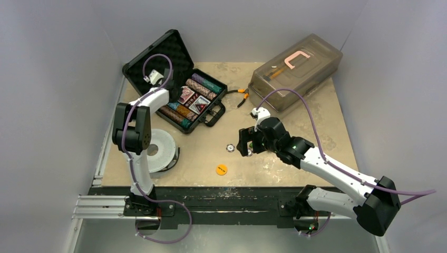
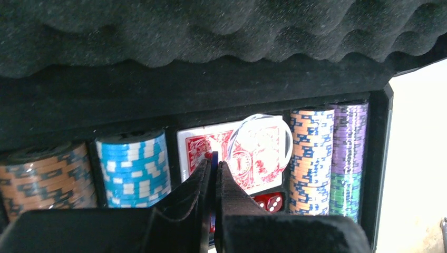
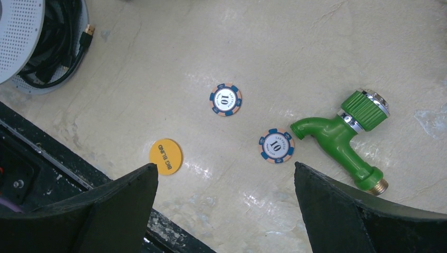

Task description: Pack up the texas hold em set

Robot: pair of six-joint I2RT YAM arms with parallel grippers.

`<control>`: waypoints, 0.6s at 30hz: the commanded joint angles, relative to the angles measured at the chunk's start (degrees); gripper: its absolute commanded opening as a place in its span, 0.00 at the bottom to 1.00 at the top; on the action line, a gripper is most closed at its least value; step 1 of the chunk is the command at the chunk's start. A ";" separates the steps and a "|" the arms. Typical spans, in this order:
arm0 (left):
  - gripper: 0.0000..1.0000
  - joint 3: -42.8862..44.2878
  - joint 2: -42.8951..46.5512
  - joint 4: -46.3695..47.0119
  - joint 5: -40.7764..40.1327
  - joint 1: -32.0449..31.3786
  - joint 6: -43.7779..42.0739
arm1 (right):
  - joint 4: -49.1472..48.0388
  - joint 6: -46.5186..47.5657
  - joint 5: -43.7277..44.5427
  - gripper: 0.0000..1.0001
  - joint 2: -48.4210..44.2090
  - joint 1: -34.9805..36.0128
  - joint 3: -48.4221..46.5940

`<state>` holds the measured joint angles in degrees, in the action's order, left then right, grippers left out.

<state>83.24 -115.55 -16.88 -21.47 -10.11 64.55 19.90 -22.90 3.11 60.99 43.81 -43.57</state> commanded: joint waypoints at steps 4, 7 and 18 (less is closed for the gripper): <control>0.00 2.80 -1.98 2.59 1.83 0.78 -0.81 | 0.01 0.09 -0.06 0.99 -1.22 -0.31 -0.27; 0.09 2.36 -1.58 3.16 2.53 0.97 -2.57 | -0.04 -0.04 -0.46 0.99 -0.90 -0.31 -0.29; 0.63 -1.24 6.40 -2.16 1.14 1.14 -8.73 | 0.23 -0.60 -2.34 0.99 -0.71 -0.31 -0.49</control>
<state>82.56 -114.98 -14.76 -18.65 -9.72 60.97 19.94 -23.03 1.89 60.99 43.79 -43.57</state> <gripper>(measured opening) 0.595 0.987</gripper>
